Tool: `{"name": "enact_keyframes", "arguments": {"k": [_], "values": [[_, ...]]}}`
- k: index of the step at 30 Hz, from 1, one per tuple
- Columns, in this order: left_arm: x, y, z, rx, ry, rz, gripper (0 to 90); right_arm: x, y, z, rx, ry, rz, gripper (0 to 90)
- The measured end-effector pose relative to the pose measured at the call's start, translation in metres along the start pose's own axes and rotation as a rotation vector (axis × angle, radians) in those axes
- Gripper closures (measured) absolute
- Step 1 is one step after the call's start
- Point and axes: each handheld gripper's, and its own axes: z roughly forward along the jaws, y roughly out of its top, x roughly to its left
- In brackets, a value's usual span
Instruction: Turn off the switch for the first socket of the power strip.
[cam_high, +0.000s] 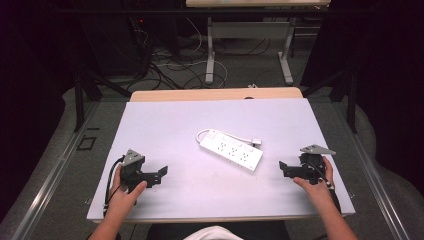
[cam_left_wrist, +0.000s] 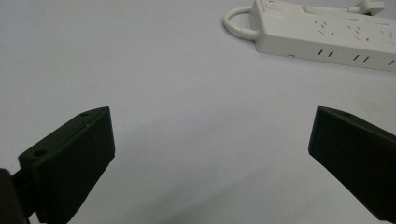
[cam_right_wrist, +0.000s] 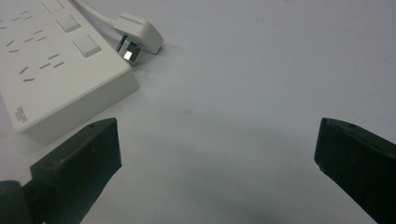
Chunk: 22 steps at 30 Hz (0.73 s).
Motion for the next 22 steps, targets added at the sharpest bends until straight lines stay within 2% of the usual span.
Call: {"name": "enact_keyframes", "arguments": {"k": [4,12,22], "values": [[-0.0004,-0.0003,0.0,0.004,-0.003,0.005,0.2,-0.0021,-0.0026,0.0003,0.002,-0.011,0.014,0.0],[0.0011,-0.0004,-0.0007,0.011,0.004,0.013,0.2,-0.0047,-0.0048,0.0018,-0.001,-0.016,0.012,0.0],[0.0026,-0.0008,0.0001,-0.001,0.011,0.0,0.3,-0.0033,-0.0063,0.0041,0.007,-0.011,0.013,0.0]]}}
